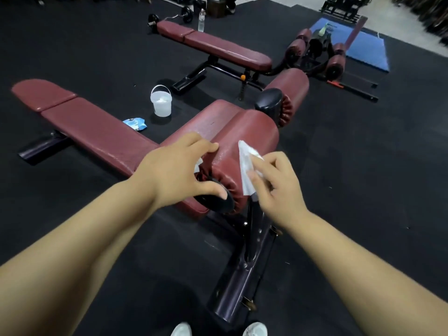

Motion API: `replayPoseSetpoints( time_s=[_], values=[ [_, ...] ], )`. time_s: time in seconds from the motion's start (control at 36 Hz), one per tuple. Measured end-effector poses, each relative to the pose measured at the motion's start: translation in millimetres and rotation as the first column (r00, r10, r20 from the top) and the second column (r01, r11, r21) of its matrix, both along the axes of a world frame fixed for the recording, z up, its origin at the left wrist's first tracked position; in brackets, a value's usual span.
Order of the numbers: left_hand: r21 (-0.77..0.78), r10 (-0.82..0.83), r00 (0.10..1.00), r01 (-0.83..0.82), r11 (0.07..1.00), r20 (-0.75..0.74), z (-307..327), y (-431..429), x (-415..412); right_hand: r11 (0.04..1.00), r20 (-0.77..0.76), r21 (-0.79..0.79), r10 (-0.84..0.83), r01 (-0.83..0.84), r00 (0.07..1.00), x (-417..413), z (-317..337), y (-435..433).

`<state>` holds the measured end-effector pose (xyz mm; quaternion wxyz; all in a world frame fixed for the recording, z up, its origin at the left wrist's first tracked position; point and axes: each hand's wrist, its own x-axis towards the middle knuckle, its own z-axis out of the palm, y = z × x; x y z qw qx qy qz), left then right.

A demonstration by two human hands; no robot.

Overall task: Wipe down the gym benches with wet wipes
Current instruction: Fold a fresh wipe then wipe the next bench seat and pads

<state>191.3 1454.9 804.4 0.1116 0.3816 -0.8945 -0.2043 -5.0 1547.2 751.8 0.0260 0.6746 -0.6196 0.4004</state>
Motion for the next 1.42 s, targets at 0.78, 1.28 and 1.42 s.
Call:
replayPoseSetpoints(
  time_s=[0.78,1.28,1.42],
  values=[
    [0.349,0.067,0.997,-0.077,0.934,0.041,-14.5,-20.7,28.9,0.896,0.095,0.156,-0.432,0.415,0.897,-56.3,3.2,-72.6],
    [0.228,-0.004,1.000,0.004,0.974,-0.001,-10.8,-21.0,26.0,0.894,0.104,0.169,-0.435,0.415,0.894,-50.6,9.1,-74.4],
    [0.074,-0.030,0.998,0.035,0.997,-0.062,-1.5,-9.8,11.0,0.949,0.060,0.080,-0.310,0.305,0.949,-15.5,4.9,-37.4]
  ],
)
